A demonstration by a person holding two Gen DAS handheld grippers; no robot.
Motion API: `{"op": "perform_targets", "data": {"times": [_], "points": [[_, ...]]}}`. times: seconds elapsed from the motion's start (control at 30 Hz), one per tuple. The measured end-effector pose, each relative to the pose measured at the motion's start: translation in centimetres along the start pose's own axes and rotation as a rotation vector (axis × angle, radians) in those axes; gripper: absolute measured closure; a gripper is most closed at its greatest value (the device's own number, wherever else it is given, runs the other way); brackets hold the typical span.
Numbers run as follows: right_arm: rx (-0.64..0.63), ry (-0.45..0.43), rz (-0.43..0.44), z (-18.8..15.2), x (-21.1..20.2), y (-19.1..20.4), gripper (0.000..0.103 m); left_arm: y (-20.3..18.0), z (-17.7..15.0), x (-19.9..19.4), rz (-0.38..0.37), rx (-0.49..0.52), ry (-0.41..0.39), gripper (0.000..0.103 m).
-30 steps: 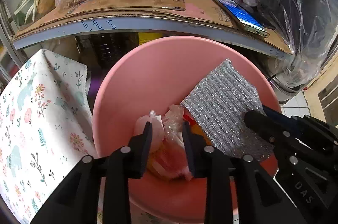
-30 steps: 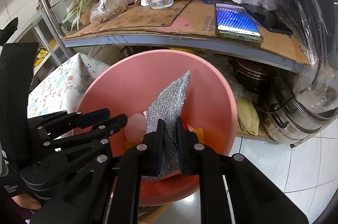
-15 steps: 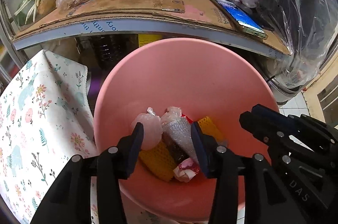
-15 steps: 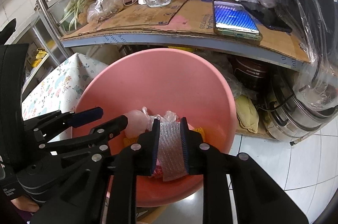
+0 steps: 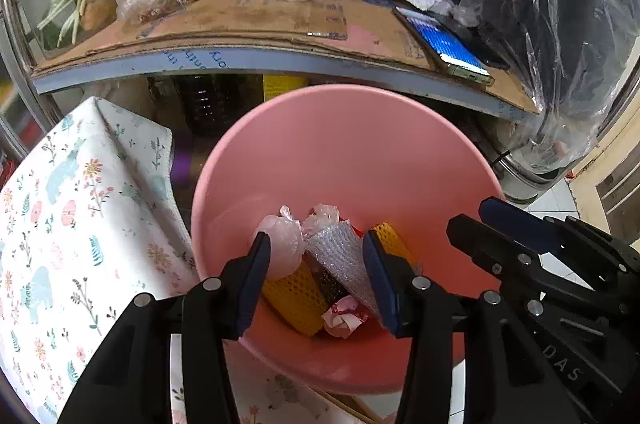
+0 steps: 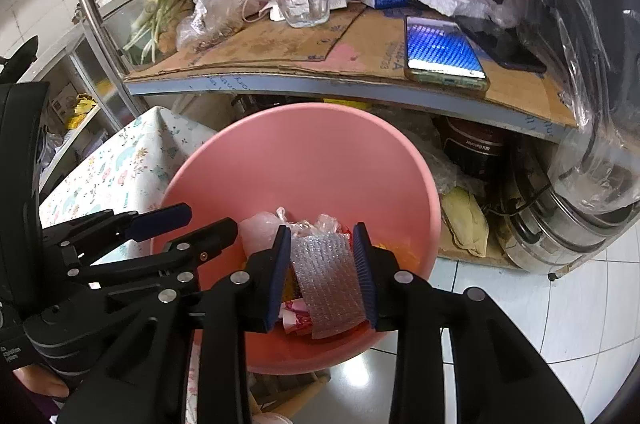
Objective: Collect trash
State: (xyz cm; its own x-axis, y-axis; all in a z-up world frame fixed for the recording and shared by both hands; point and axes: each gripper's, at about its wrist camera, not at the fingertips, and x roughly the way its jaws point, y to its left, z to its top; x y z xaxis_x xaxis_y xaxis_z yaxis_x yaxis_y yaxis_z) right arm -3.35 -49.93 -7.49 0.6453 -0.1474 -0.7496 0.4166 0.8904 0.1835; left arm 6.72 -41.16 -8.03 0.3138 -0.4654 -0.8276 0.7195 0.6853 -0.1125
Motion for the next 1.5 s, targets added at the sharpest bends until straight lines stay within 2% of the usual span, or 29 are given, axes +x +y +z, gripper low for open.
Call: {"op": "perform_targets", "data": {"times": [0.57, 0.8, 0.97, 1.5], "points": [[-0.054, -0.054, -0.003, -1.1, -2.6, 2.0, 0.07, 1.6, -1.2, -3.4, 0.009, -0.064, -0.057, 0.055], [-0.056, -0.066, 0.0, -1.7, -3.4, 2.7, 0.07, 1.6, -1.8, -5.0, 0.005, -0.062, -0.088, 0.055], [-0.058, -0.08, 0.0, -2.0, -4.0, 3.2, 0.064, 1.7, -2.3, -6.0, 0.012, -0.059, -0.115, 0.055], [-0.064, -0.121, 0.005, -2.3, -5.4, 4.1, 0.063, 2.2, -3.2, -7.9, 0.027, -0.068, -0.16, 0.055]]}}
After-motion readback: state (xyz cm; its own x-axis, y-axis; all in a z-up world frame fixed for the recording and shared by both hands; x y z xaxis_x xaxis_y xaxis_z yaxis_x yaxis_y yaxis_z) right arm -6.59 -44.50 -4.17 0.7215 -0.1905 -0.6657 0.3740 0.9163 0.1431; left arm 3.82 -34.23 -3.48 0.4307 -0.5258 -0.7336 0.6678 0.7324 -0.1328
